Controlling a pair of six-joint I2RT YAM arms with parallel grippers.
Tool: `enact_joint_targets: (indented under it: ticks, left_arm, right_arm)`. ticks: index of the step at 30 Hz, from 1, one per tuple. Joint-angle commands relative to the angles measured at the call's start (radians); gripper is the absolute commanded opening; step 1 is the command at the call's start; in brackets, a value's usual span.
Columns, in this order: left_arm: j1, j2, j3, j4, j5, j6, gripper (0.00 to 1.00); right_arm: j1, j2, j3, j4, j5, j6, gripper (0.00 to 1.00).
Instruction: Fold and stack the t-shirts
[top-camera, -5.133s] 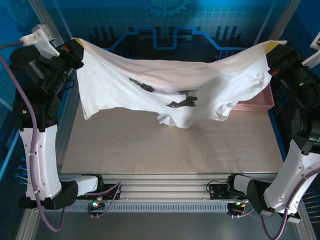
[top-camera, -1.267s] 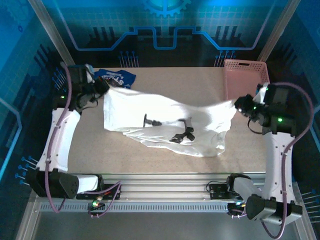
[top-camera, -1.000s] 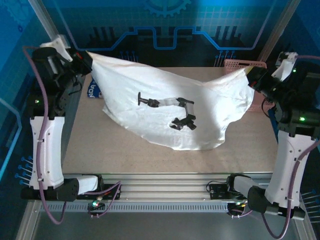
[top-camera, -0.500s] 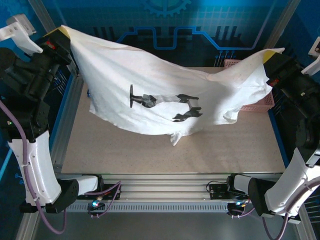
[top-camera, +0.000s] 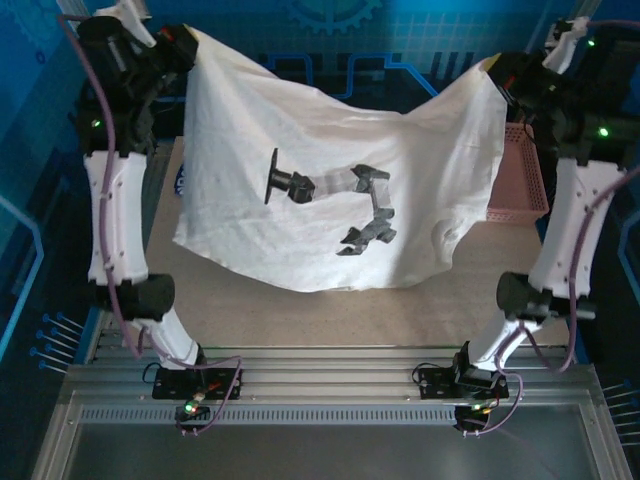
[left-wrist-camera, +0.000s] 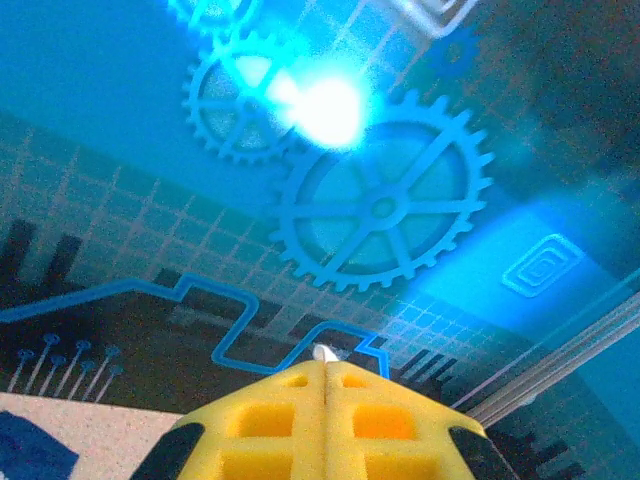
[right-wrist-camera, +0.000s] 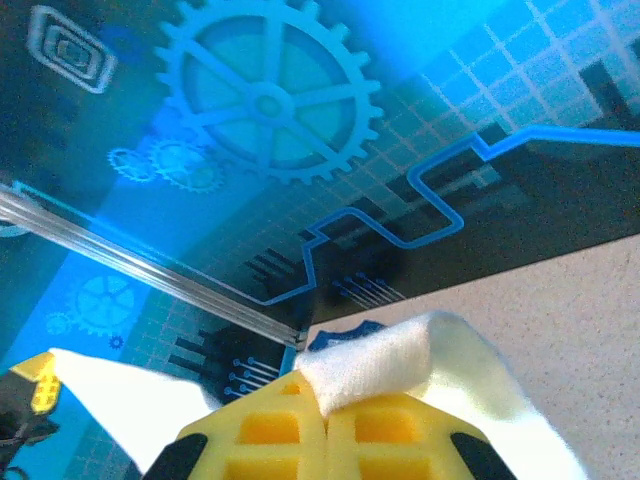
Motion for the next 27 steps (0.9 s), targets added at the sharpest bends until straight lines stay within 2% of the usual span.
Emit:
enact_joint_targets:
  ticks: [1,4,9,12,17,20,23,25,27]
  left_arm:
    - [0.009,0.139,0.172,0.063,0.053,-0.072,0.00]
    - [0.011,0.213,0.244,0.114,0.025,-0.027,0.00]
    - [0.083,0.249,0.329,0.197,0.036,-0.070,0.00]
    - [0.118,0.225,0.331,0.228,0.031,-0.054,0.00]
    - [0.169,0.161,0.273,0.312,0.119,-0.040,0.00]
    - [0.187,0.095,0.149,0.361,0.206,-0.036,0.00]
    - [0.191,-0.033,-0.132,0.425,0.266,-0.027,0.00]
    - [0.191,-0.138,-0.385,0.489,0.285,-0.030,0.00]
    - [0.191,-0.253,-0.661,0.542,0.284,-0.017,0.00]
  right_arm:
    - [0.017,0.211,0.231,0.137,-0.053,0.093,0.00]
    - [0.017,0.349,0.337,0.316,-0.046,0.211,0.00]
    - [0.004,0.347,0.292,0.575,0.005,0.283,0.00]
    - [-0.022,0.314,0.291,0.588,0.013,0.284,0.00]
    - [-0.072,0.242,0.278,0.490,-0.039,0.227,0.00]
    - [-0.076,0.166,0.196,0.375,-0.066,0.120,0.00]
    - [-0.065,0.057,0.002,0.233,-0.067,-0.007,0.00]
    - [-0.052,-0.054,-0.245,0.169,-0.038,-0.084,0.00]
    - [-0.048,-0.194,-0.561,0.195,0.009,-0.108,0.00]
